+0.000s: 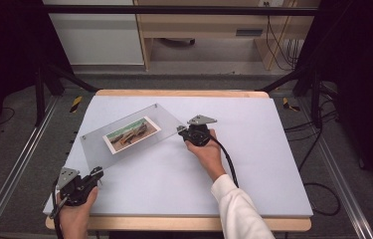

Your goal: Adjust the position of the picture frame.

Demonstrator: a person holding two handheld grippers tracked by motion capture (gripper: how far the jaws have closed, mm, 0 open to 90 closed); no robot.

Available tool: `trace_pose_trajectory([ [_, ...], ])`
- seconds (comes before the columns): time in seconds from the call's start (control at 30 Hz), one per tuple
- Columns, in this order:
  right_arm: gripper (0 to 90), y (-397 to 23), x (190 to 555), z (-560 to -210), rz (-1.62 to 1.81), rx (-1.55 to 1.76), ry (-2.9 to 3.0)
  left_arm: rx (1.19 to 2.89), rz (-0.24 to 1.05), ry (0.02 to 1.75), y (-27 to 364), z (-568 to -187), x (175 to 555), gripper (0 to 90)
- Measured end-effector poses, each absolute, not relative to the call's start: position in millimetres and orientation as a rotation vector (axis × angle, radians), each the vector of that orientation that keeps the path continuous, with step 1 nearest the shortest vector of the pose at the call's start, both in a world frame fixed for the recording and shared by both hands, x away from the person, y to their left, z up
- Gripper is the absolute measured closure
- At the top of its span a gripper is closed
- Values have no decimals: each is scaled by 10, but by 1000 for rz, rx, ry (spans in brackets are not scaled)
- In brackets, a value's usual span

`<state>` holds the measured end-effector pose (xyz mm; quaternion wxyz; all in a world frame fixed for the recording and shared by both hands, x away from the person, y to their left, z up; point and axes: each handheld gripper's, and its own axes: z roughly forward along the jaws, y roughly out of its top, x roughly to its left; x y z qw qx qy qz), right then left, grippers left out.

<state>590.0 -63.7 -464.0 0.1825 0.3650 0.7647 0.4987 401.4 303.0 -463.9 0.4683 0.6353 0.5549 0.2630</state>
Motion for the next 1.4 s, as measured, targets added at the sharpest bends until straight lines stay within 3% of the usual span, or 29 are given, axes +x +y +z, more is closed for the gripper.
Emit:
trace_pose_trajectory([
  [0.5,854,-676,5783,-4338,1430,997,2115,1525,739,1274,2996,-4397,3909,817],
  [1.03,854,-906,5637,-4087,1436,992,2083,1501,696,1222,2869,-4203,3870,811],
  [1.4,853,-1307,5450,-3929,1430,1046,1986,1532,678,1111,2606,-4051,4077,810],
])
